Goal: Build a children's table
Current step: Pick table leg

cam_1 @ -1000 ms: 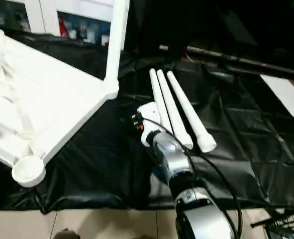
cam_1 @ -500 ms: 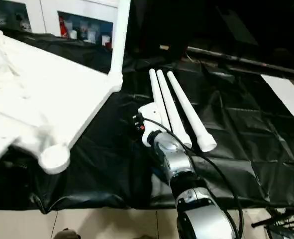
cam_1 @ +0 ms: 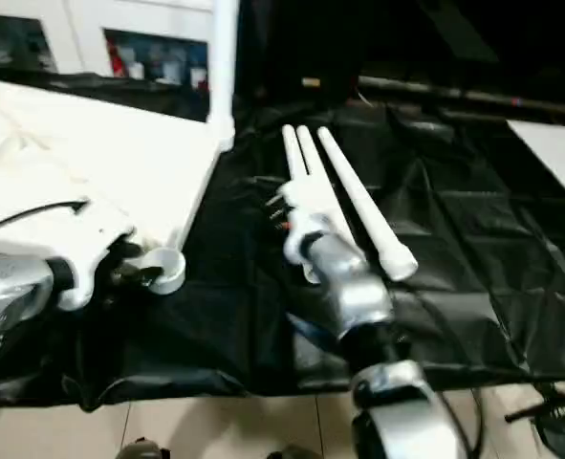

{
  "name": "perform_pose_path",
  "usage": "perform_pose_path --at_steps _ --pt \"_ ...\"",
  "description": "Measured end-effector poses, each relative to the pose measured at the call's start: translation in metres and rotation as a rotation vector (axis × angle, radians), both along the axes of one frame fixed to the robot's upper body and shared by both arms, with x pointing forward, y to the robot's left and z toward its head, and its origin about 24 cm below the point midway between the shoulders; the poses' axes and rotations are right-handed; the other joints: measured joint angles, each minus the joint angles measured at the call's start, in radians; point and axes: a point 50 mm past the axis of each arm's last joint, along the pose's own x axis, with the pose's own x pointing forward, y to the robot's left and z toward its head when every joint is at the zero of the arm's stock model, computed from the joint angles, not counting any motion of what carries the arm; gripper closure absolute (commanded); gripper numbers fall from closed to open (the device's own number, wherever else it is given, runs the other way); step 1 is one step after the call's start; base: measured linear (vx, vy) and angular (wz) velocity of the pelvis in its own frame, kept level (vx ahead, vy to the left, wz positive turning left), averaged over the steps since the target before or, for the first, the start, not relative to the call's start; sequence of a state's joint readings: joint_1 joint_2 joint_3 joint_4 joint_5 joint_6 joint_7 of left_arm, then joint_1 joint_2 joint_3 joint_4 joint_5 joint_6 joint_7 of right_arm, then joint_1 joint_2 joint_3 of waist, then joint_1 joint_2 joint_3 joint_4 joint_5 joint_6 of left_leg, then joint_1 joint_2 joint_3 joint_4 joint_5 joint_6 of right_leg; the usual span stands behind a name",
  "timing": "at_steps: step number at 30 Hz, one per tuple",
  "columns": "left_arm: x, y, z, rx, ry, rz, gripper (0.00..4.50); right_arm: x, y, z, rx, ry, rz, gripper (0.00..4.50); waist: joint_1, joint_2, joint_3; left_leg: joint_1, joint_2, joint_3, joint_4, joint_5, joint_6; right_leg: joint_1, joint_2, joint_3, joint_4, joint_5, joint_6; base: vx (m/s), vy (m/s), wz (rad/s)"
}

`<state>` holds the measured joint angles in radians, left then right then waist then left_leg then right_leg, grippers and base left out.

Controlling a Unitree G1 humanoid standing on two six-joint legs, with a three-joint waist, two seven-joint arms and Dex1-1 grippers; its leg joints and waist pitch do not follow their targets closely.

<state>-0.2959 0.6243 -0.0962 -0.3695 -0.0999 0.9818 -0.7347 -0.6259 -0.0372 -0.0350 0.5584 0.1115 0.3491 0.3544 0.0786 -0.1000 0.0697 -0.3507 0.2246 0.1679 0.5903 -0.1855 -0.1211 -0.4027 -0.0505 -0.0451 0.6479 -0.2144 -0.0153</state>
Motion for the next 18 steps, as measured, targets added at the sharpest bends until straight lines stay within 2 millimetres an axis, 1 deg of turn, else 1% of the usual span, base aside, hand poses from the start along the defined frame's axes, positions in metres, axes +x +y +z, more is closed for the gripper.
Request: perform_pose_path --at_steps 1,3,5,6,8,12,15,18 --pt "0.002 0.0 0.003 -0.005 -0.012 -0.009 1.85 0.003 -0.004 0.004 0.008 0.022 -0.021 0.24 -0.003 0.0 0.0 0.0 0.0 0.0 0.0 0.0 0.0 0.0 0.001 0.0 0.0 0.0 0.0 0.0 0.0 0.0" --pt "0.005 0.001 0.011 -0.023 -0.05 -0.04 1.85 0.009 -0.008 0.012 -0.022 0.064 -0.053 0.24 -0.009 0.0 0.0 0.0 0.0 0.0 0.0 0.0 0.0 -0.001 0.001 0.001 0.0 0.0 0.0 0.0 0.0 0.0" --pt "0.006 0.003 0.019 -0.042 -0.087 -0.061 1.85 0.015 -0.015 0.022 -0.05 0.069 -0.083 0.09 -0.01 0.0 0.0 0.0 0.0 0.001 0.0 0.0 -0.001 -0.001 0.001 0.001 -0.001 0.0 0.0 0.0 0.0 0.0" --pt "0.006 0.004 0.023 -0.058 -0.102 -0.077 1.85 0.019 -0.018 0.027 -0.07 0.082 -0.097 0.09 -0.01 0.0 0.0 -0.001 0.0 0.001 0.0 0.0 0.0 -0.001 0.001 0.001 -0.001 0.0 0.0 0.0 0.0 0.0" --pt "0.005 0.002 0.025 -0.078 -0.11 -0.105 1.85 0.021 -0.022 0.031 -0.087 0.097 -0.113 0.09 -0.011 0.0 0.0 -0.001 0.0 0.001 0.0 0.0 -0.001 -0.001 0.001 0.001 -0.001 0.0 0.0 0.0 0.0 0.0" --pt "0.004 -0.003 0.028 -0.126 -0.092 -0.172 1.85 0.025 -0.024 0.023 -0.106 0.217 -0.114 0.09 -0.009 0.0 0.0 -0.001 0.0 0.001 0.0 0.0 0.0 -0.001 0.001 0.001 -0.001 0.0 0.0 0.0 0.0 0.0" --pt "0.004 -0.004 0.03 -0.121 -0.092 -0.192 1.85 0.025 -0.025 0.017 -0.116 0.285 -0.121 0.09 -0.009 0.0 0.0 -0.001 0.0 0.001 0.0 0.0 -0.001 -0.001 0.001 0.001 0.0 0.0 -0.001 0.0 0.0 0.0" --pt "0.002 -0.006 0.028 -0.119 -0.072 -0.224 1.85 0.028 -0.025 0.017 -0.131 0.324 -0.142 0.09 -0.009 0.0 0.0 -0.001 0.0 0.001 0.0 0.003 -0.006 -0.001 0.001 0.001 0.0 0.0 -0.001 0.0 0.0 0.0"
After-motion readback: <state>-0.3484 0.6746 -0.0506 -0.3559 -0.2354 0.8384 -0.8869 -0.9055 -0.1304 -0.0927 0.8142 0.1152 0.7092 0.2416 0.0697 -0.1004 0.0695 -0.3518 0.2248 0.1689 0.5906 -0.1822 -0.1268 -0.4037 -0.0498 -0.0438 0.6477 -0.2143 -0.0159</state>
